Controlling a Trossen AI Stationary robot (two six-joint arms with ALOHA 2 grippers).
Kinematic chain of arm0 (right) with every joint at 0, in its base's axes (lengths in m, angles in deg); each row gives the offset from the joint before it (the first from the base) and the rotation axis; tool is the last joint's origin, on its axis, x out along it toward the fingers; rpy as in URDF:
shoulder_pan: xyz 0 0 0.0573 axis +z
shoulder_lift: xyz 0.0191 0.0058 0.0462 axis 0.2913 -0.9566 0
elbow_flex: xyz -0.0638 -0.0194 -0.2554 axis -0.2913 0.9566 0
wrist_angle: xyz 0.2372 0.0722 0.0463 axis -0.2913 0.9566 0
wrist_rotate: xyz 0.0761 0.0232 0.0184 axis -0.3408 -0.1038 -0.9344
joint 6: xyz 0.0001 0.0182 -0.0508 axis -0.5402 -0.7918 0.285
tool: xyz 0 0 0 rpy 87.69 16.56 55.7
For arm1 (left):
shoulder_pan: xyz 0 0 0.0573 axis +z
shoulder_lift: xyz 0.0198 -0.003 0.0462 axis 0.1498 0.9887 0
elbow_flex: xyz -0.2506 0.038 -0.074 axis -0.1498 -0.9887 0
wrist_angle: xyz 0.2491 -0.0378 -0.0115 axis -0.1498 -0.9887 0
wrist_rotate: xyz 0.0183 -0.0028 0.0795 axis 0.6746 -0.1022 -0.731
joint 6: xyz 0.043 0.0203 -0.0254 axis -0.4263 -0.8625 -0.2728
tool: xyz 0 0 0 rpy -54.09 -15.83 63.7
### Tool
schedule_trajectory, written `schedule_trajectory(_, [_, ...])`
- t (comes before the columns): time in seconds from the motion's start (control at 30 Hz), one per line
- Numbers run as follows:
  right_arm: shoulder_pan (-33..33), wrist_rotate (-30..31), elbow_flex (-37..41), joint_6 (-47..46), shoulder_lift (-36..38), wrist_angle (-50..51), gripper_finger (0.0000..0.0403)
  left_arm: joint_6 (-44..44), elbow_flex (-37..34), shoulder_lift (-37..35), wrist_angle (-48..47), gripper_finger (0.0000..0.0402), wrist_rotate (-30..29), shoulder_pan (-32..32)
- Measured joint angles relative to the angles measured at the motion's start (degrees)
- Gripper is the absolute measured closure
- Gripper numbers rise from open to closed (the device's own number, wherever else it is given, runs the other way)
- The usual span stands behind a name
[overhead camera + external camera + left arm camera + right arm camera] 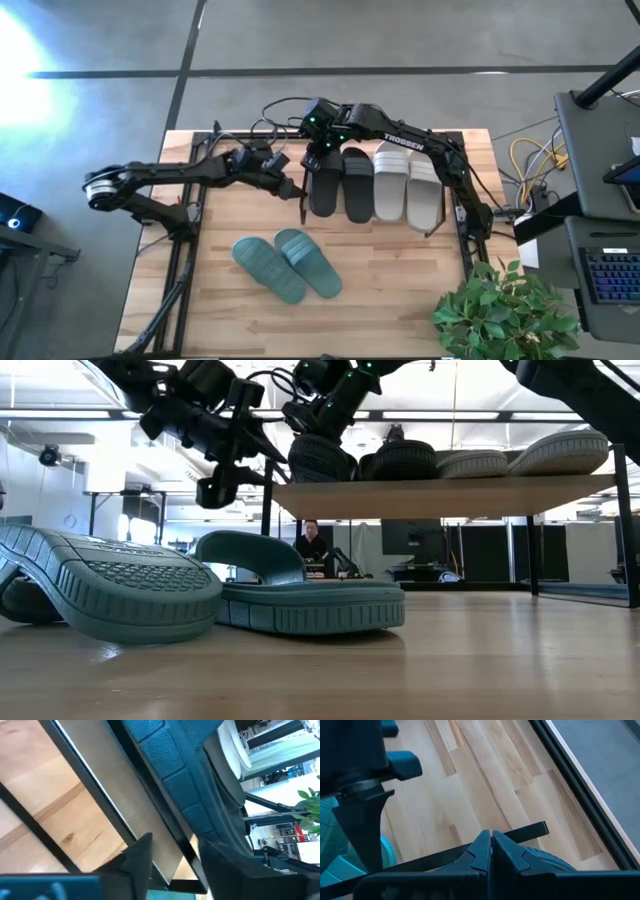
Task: Pick and place slides into the shelf
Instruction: Adjust the shelf
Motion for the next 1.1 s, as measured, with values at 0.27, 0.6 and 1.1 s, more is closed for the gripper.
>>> schedule_trajectory(0.27, [-0.02, 0.15, 0.00, 0.08, 0.00, 0.81, 0.0390, 0.54, 0.09, 1.49, 2.91, 0.0385, 0.68, 0.02])
schedule_trajectory(0.6, [0.00, 1.42, -1.01, 1.09, 1.07, 1.47, 0.0390, -0.55, 0.07, 2.10, 3.75, 0.0385, -1.53, -0.02])
schedule_trajectory(1.1, [1.11, 1.04, -1.65, 2.54, 1.01, 3.30, 0.0390, -1.14, 0.05, 2.08, 4.23, 0.0385, -2.61, 0.06])
